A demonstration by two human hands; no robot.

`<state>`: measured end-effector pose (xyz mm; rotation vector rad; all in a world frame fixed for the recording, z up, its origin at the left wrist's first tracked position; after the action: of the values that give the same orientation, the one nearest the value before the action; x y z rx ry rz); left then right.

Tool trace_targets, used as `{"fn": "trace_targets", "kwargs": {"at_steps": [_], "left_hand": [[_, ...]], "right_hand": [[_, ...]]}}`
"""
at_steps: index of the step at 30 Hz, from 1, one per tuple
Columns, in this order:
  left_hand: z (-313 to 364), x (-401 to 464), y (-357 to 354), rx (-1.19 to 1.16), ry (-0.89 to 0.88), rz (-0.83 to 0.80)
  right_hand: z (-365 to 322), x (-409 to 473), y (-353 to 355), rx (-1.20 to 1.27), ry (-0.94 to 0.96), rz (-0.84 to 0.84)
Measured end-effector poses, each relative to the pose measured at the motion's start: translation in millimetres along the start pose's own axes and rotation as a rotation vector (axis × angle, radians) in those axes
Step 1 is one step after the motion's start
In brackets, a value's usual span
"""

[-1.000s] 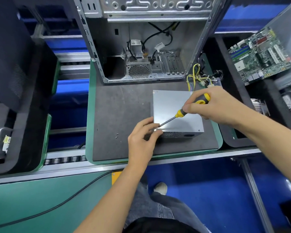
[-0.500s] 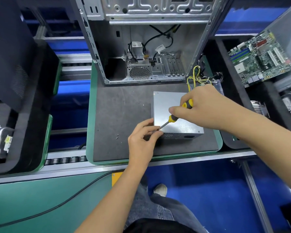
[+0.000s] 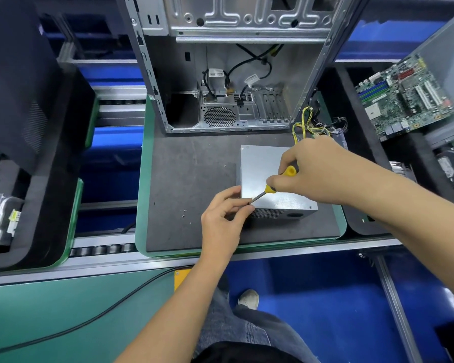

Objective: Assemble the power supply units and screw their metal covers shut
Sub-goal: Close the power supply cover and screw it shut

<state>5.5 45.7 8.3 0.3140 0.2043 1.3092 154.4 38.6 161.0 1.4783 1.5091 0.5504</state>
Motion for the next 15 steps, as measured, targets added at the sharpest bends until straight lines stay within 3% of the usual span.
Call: {"fn": "trace_targets", "kwargs": {"at_steps": [9,15], "left_hand": [[2.9,0.8,0.4,0.016,-0.015,-0.024],[4.2,2.3,0.0,0.023,-0.012,-0.023]], "right_hand": [[-10.5,4.7,-9.2,-0.193,-0.067,0.006],[-24.3,4.9,-18.2,-0.242,0.053,-0.13]]}}
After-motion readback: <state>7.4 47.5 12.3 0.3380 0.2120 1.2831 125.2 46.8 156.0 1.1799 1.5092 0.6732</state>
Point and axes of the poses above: each hand's wrist, its own x-axis towards the middle knuckle, its own y-axis out of the back of the hand, z = x × y, the point moved 10 cm from there along x, towards the middle knuckle, and after that the axes turned 13 degrees about x, right-handed, at the moved point
